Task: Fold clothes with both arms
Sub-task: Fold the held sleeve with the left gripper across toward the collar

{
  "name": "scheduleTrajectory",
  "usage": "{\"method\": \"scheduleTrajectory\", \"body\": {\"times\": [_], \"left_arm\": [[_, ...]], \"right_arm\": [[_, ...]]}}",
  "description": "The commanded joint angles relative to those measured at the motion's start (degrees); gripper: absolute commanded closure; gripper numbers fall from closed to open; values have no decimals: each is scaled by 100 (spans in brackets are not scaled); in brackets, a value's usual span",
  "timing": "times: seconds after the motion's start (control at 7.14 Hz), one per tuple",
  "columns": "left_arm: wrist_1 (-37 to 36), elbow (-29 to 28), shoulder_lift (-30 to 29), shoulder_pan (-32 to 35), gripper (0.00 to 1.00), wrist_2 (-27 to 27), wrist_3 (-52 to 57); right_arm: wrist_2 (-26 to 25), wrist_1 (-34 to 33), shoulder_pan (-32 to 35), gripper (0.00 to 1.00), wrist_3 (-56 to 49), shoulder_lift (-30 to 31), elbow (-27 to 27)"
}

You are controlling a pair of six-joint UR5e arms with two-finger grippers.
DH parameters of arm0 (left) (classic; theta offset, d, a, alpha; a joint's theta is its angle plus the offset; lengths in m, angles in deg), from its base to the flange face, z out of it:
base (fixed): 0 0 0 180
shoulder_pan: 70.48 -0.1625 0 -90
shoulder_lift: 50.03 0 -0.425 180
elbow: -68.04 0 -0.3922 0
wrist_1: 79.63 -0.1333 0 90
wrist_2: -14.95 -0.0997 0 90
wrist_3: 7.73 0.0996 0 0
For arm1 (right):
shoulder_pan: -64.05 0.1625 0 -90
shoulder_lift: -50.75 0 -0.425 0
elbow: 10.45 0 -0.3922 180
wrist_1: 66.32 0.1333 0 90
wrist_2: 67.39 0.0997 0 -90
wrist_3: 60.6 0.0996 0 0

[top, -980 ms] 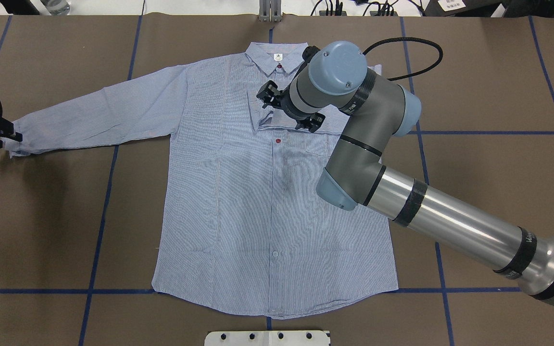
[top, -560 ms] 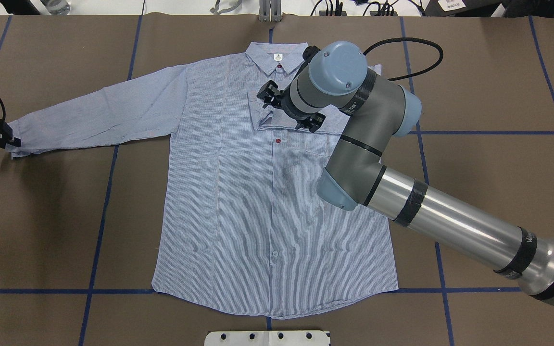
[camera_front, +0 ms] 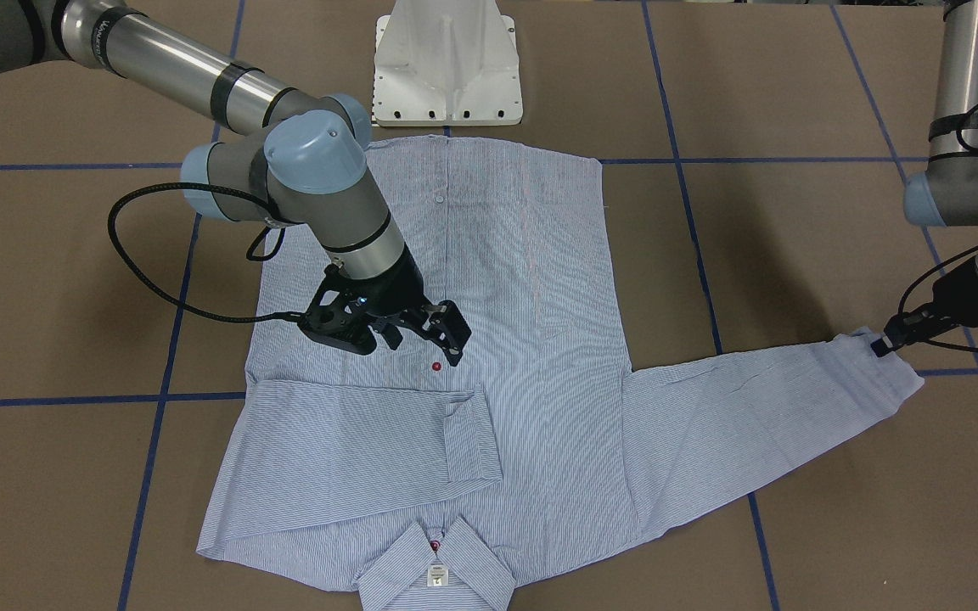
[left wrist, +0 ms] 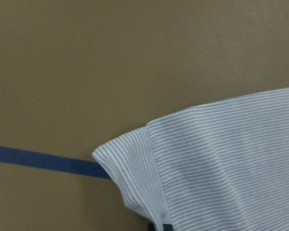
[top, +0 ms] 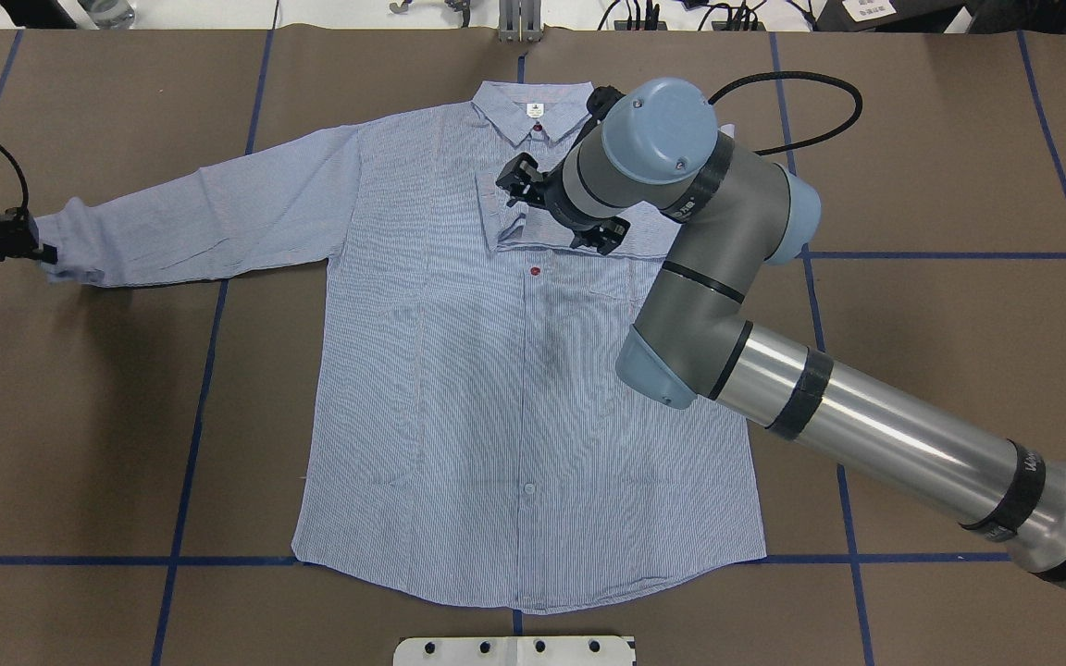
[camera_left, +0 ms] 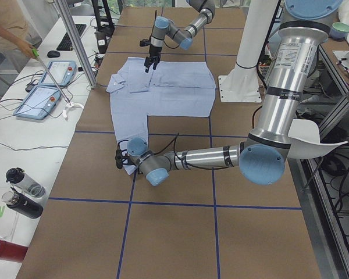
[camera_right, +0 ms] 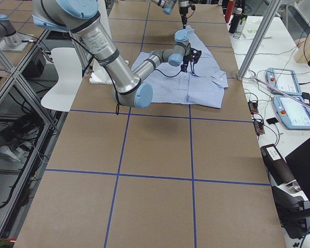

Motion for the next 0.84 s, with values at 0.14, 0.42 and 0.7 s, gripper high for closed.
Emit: {"method": "scheduleTrajectory", "body": {"times": [0.14, 0.42, 0.7], "left_arm": [[-14, 740, -1068, -22, 100, -178, -699], [-285, 777, -2008, -809, 100, -686, -1573], [-558, 716, -2861, -1539, 100, -1283, -2392]], "right_arm": [[371, -3, 390, 1, -69, 672, -634], [856, 32, 848, 1, -348, 1086, -741], [989, 50, 1156, 1, -683, 1437, -811]]}}
